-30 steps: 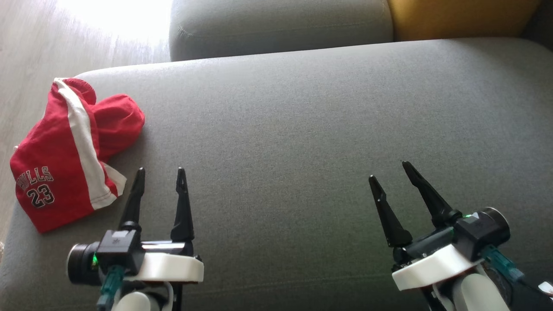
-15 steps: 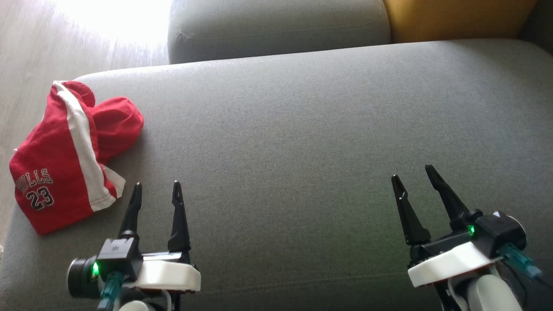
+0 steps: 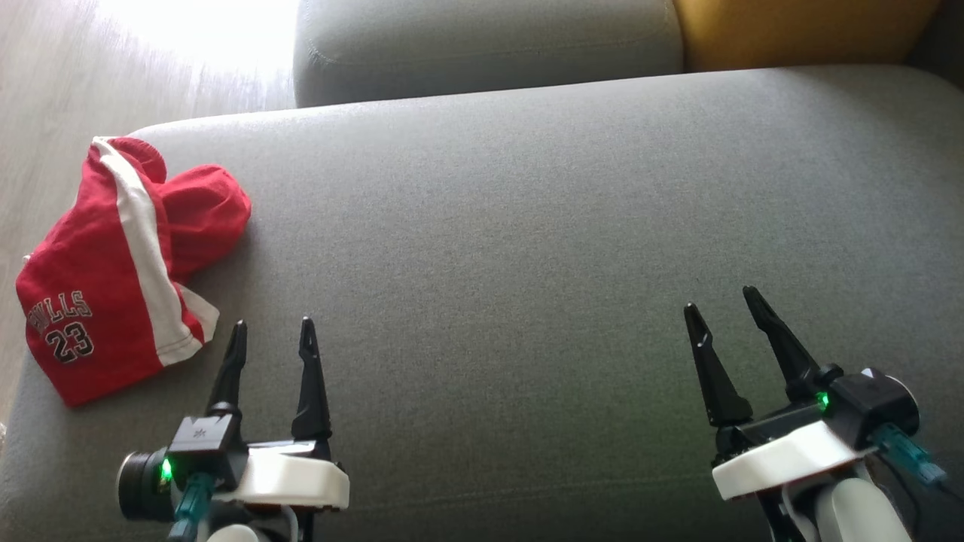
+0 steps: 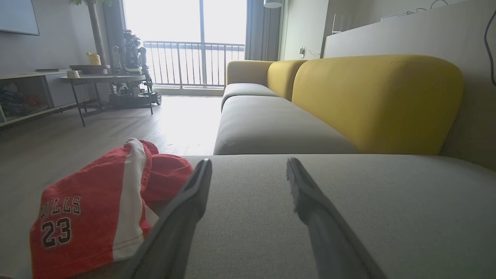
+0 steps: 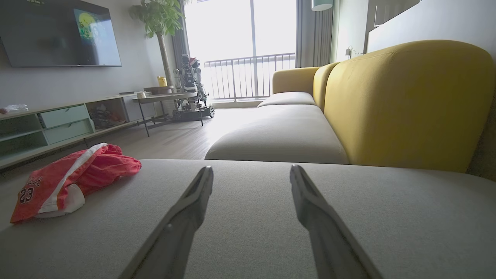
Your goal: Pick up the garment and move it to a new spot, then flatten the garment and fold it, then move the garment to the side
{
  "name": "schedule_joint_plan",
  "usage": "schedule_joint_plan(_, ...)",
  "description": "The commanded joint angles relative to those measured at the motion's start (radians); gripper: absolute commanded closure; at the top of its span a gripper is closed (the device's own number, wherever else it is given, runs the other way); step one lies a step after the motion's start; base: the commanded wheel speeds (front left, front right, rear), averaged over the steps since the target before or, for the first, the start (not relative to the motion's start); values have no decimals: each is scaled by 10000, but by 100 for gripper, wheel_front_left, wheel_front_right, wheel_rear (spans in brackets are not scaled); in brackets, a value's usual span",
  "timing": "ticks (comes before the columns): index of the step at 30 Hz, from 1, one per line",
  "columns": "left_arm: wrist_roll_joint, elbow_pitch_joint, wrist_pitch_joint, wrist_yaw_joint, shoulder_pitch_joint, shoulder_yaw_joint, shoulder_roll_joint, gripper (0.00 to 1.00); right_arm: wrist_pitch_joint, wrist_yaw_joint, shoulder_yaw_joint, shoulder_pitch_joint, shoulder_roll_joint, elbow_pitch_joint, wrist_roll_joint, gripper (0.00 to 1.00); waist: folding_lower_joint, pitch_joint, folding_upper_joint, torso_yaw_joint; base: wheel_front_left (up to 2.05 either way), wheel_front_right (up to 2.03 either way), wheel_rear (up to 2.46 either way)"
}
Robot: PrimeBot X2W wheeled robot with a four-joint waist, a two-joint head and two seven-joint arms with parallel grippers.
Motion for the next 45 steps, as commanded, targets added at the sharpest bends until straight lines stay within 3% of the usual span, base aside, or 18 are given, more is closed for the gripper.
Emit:
schedule_joint_plan(1,15,-344,-76,53,-302,385,74,0,-93,-2,188,-460,-116,-373,13,0,0,11,0,2,0,0,0)
schedule_joint_plan(16,-9,-274,-76,122,-290,327,74,0,-93,-2,273,-402,-116,-406,-48,0,0,16,0,414,0,0,0)
schedule_joint_plan(45,-52,-353,-76,274,-48,364,74,0,-93,-2,427,-115,-116,-440,-10,0,0,-79,0,2966,0,0,0)
